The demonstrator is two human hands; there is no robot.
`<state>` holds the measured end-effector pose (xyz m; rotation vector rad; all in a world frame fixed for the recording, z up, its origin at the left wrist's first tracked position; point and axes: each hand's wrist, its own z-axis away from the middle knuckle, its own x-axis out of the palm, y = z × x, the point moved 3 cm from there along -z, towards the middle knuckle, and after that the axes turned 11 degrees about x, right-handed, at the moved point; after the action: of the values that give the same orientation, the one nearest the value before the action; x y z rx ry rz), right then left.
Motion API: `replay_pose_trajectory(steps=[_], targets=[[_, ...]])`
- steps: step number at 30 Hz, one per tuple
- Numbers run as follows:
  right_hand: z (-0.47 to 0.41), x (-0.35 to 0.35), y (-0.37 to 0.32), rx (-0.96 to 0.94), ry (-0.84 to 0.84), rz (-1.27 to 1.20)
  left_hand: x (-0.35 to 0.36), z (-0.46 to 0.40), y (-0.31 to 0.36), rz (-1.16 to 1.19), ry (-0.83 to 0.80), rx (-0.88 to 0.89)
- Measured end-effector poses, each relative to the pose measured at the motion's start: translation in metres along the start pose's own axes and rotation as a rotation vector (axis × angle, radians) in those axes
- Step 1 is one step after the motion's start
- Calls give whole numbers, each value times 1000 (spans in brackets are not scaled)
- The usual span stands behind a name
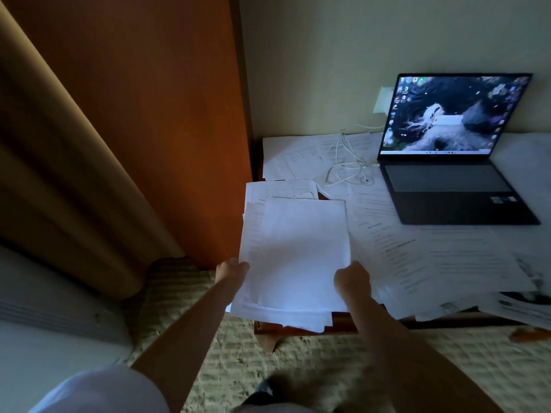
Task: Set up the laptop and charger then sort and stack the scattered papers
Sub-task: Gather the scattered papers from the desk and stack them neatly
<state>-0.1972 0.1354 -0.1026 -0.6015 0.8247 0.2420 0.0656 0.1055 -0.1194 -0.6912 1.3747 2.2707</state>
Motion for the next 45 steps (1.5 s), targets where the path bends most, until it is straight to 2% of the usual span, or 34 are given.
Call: replay_pose_trajectory(steps=[3, 6, 9, 12, 15, 18, 20, 28, 31, 36, 39, 41, 43, 45], targets=[[5, 13, -1, -98, -133, 64, 3, 11, 4, 131, 65, -30], [8, 16, -3, -129, -161, 97, 11, 18, 6, 204, 57, -64], [9, 13, -4, -148, -74, 201, 19, 21, 7, 146, -6, -108], [13, 9, -5, -184, -17, 325, 15, 29, 7, 30, 74, -53], [12, 12, -4, -225, -47, 329, 16, 37, 13, -12, 118, 8], [15, 4, -3, -257, 91, 265, 22, 43, 20, -47, 112, 98], [13, -2, 1, -271, 193, 248, 23, 43, 20, -4, 131, 96], [7, -32, 10, -204, 302, 137, 24, 51, 14, 208, 190, -64], [3, -37, 15, -167, 200, 186, 25, 58, 14, 225, 215, -89], [-1, -12, 20, -275, -45, 244, 29, 55, 12, 269, 161, -101], [7, 1, 19, -271, -156, 139, 32, 53, 14, 307, 64, -105], [10, 5, 19, -254, -220, 88, 33, 53, 11, 278, 92, -79], [12, 3, 20, -260, -143, 147, 33, 58, 10, 282, 125, -81], [16, -8, 17, -363, 130, 328, 34, 60, 9, 306, 141, -115]])
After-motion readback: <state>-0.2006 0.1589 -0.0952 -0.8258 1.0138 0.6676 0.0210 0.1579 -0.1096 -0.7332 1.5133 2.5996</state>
